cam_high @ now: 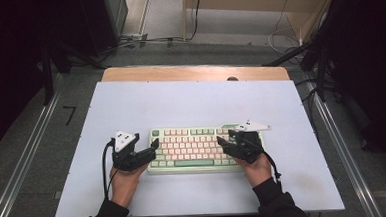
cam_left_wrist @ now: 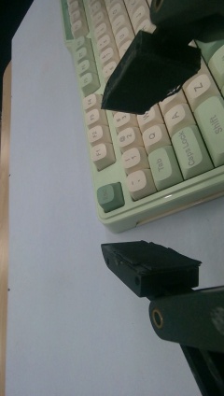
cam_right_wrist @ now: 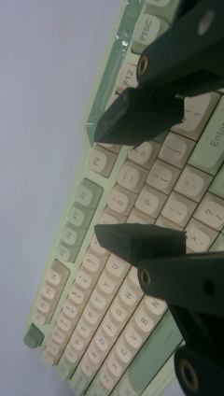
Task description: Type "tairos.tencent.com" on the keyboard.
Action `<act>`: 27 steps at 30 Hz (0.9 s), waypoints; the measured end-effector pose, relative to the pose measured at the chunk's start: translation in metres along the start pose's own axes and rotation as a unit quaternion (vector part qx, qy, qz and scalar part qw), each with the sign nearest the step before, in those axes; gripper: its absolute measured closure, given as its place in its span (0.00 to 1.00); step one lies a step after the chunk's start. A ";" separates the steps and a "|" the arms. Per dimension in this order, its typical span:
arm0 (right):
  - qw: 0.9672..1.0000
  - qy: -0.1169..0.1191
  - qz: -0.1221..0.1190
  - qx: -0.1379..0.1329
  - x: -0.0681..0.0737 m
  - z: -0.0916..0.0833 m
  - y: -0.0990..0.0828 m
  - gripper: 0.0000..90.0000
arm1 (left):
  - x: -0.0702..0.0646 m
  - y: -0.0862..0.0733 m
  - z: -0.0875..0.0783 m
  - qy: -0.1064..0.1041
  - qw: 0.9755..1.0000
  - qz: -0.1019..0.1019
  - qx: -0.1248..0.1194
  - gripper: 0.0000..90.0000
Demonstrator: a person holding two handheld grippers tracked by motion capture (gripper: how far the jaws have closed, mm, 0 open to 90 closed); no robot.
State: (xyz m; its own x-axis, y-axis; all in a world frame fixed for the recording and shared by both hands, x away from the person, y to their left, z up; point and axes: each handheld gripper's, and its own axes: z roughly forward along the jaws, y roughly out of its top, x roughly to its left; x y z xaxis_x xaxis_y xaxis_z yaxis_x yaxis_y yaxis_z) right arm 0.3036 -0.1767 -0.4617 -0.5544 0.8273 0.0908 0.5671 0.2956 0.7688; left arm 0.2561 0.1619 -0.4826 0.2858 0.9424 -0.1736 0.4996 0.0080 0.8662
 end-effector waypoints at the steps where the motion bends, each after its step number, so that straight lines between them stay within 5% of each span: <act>1: 1.000 0.001 0.001 -0.001 0.000 0.000 0.000 0.58 | -0.001 0.000 0.000 0.001 1.000 0.001 0.001 0.29; 12: 1.000 0.020 0.009 0.002 -0.002 -0.004 -0.006 0.96 | -0.001 -0.001 0.000 0.004 1.000 0.003 0.005 0.30; 27: 0.999 0.036 -0.004 0.022 0.010 -0.002 -0.014 0.97 | 0.000 -0.002 0.000 0.003 1.000 0.001 0.006 0.30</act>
State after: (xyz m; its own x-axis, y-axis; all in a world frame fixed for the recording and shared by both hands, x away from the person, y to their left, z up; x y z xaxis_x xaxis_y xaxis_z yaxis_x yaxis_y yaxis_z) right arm 0.2891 -0.1740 -0.4700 -0.6001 0.7891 0.1313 0.5883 0.3242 0.7408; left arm 0.2553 0.1616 -0.4843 0.2823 0.9442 -0.1700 0.5086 0.0030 0.8610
